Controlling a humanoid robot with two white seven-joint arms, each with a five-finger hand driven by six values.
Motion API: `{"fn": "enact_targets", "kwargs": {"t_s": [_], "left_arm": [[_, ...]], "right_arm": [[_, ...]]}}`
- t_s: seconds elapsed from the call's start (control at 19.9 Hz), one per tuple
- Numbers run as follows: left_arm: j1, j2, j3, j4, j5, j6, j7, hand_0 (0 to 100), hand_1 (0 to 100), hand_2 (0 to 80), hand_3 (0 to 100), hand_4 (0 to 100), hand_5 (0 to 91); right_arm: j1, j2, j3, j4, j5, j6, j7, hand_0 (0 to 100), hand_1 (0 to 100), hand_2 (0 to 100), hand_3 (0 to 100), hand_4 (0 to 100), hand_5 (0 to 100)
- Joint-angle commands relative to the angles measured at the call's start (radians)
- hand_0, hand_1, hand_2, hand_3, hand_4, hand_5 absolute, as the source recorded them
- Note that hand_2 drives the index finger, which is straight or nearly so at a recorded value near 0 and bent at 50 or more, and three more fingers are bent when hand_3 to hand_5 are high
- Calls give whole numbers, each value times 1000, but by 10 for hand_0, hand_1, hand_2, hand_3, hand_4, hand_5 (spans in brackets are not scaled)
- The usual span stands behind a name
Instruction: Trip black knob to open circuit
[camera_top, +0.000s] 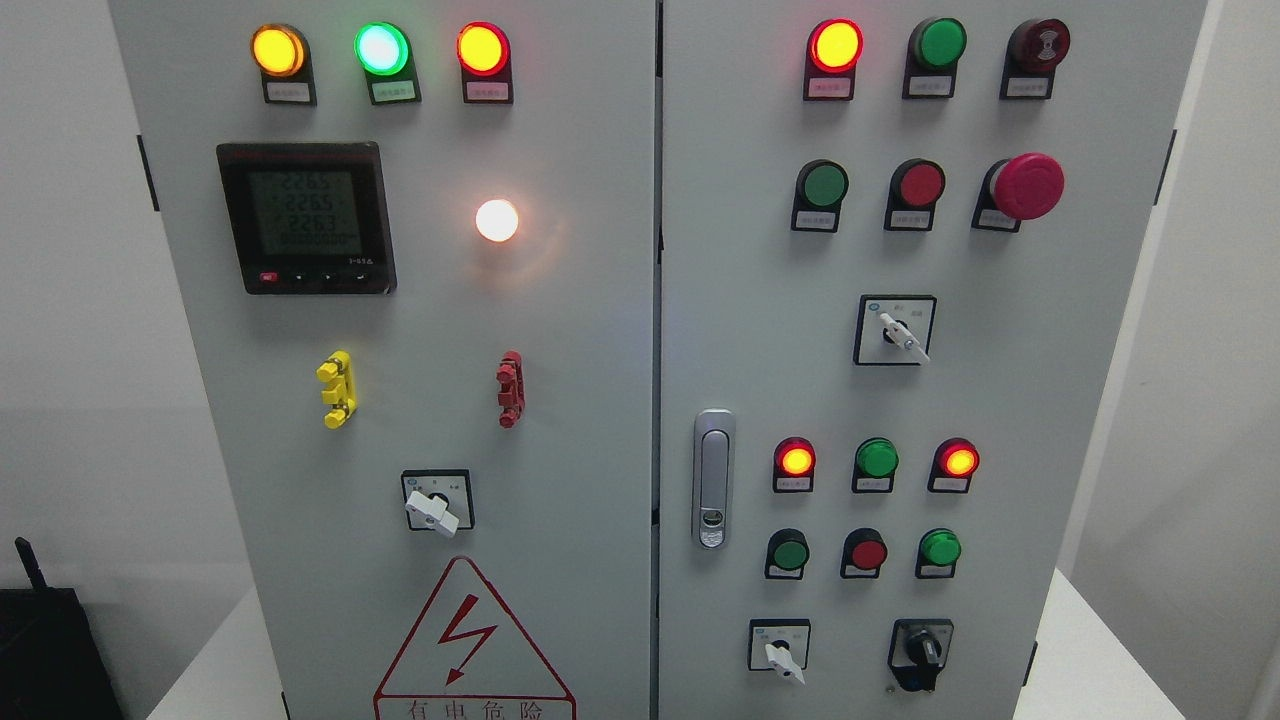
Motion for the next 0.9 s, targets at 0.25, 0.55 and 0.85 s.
{"fn": "enact_targets", "kwargs": {"t_s": [0.25, 0.55, 0.85], "left_arm": [[0, -1, 1, 1, 2, 1, 0, 120, 389, 0, 0, 0, 0], [0, -1, 1, 1, 2, 1, 0, 120, 389, 0, 0, 0, 0], [0, -1, 1, 1, 2, 1, 0, 120, 389, 0, 0, 0, 0]], "right_arm": [[54, 28, -10, -185, -4, -32, -8, 771, 952, 0, 1000, 878, 677], [78, 29, -10, -305, -4, -29, 1, 801, 966, 0, 1000, 892, 692], [74, 26, -11, -409, -5, -15, 1, 827, 973, 0, 1000, 905, 714]]}}
